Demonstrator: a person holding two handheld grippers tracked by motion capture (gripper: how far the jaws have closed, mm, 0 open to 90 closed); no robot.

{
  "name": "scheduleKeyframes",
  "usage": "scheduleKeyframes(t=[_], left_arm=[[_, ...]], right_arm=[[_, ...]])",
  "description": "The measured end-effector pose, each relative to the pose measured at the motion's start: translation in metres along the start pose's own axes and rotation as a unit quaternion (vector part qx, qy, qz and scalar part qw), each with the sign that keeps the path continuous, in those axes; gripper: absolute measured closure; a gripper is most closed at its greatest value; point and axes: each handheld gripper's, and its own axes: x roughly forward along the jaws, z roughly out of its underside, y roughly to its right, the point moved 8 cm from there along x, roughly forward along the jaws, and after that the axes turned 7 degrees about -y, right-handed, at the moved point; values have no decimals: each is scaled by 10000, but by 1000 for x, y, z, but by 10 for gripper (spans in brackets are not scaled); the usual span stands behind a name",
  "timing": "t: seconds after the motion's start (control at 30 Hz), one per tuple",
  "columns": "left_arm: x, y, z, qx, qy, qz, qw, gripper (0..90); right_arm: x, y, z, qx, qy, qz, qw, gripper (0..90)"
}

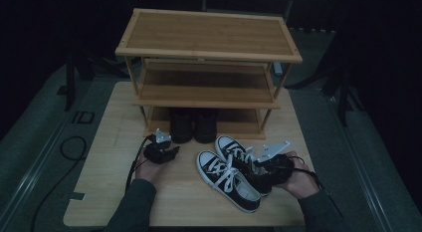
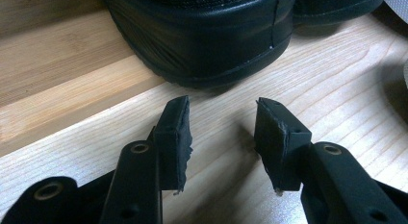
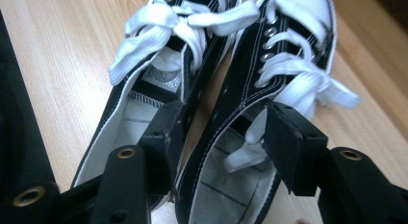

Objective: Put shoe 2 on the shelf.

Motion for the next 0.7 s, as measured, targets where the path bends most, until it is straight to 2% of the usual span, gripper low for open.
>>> scheduleKeyframes(t=[0.27,0.4,0.57,0.7], left_arm=[[0,0,0,4,0,3,10000,566],[0,0,0,4,-2,-6,10000,566],[0,0,0,1,3,-9,10000,565],[0,0,0,2,13,-1,10000,566]], right_arm=[[15,-3,2,109,-212,-147,9996,383],[21,-5,-2,175,-219,-178,9994,361],[32,-5,-5,358,-370,-40,9987,399],[41,-5,-8,491,-432,-51,9978,435]])
